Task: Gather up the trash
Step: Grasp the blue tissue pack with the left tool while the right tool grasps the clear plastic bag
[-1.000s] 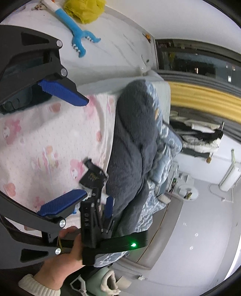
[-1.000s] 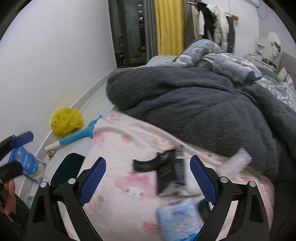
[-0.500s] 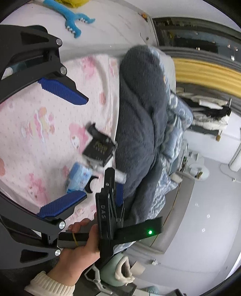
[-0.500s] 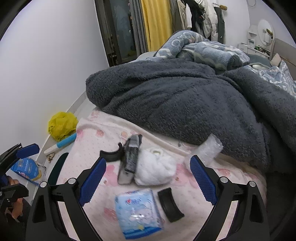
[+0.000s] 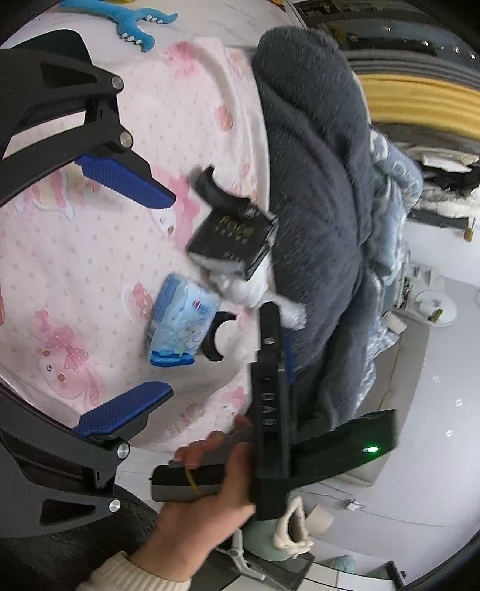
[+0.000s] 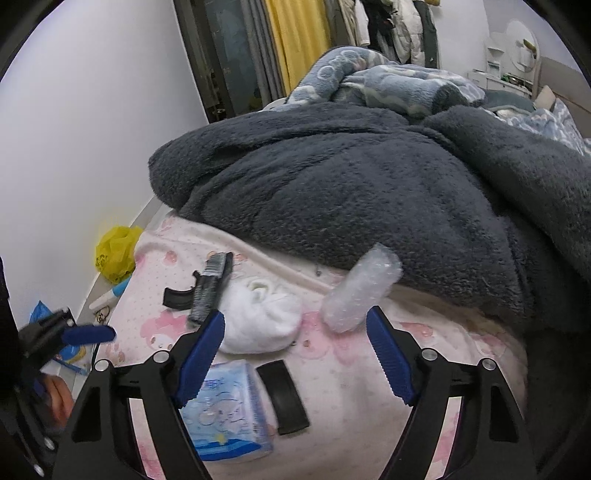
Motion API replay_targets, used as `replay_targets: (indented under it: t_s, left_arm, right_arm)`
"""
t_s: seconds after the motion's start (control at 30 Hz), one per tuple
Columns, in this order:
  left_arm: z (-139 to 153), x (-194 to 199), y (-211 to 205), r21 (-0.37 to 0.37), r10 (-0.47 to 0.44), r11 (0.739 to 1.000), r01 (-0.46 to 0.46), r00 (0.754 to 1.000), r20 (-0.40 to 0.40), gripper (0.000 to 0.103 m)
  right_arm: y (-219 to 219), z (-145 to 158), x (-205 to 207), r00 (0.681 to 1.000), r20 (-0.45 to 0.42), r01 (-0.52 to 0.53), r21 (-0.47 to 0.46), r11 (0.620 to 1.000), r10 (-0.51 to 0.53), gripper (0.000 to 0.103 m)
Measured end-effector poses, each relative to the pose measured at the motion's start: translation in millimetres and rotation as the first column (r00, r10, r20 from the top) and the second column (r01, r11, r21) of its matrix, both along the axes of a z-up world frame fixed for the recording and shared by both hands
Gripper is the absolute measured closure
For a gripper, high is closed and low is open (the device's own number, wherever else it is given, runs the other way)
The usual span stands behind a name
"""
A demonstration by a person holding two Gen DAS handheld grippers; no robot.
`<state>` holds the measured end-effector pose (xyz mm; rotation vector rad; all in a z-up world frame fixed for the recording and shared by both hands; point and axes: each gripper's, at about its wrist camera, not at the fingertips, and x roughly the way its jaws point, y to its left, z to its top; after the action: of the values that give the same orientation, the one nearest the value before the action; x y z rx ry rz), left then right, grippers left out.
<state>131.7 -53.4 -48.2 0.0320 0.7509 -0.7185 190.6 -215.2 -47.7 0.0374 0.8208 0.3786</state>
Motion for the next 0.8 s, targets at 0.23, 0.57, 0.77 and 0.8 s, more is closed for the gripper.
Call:
replay_targets:
  t_s: [0.23,0.57,0.77,0.8]
  left_arm:
    - [-17,7,-23,0.025,-0.059,0.998,0.059,0.998,-0.030,0.007]
    - [-38,16,-53,0.109,-0.119,0.987,0.121,0.993,-0.016,0.007]
    - [-39,24,-57,0.096,-0.119,0.988,0.121,0.993,-0.026,0.011]
    - [-39,26,-58,0.102,-0.116,0.988,0.118,0.993,-0.028,0.015]
  right_arm:
    - [-13,-7,10,1.000,-0.023,0.018,0.025,1.000,-0.018,0.023]
    - [-22,-12,23,0.998,-0.046,0.031,0.036,0.999,-0.030,0.023]
    - [-23,-15,29,0.998,-0.052,0.028,0.037,0.999,-0.026,0.023]
    - [-23,-16,31,0.998,-0.052,0.033,0.034,0.999,-0.031,0.023]
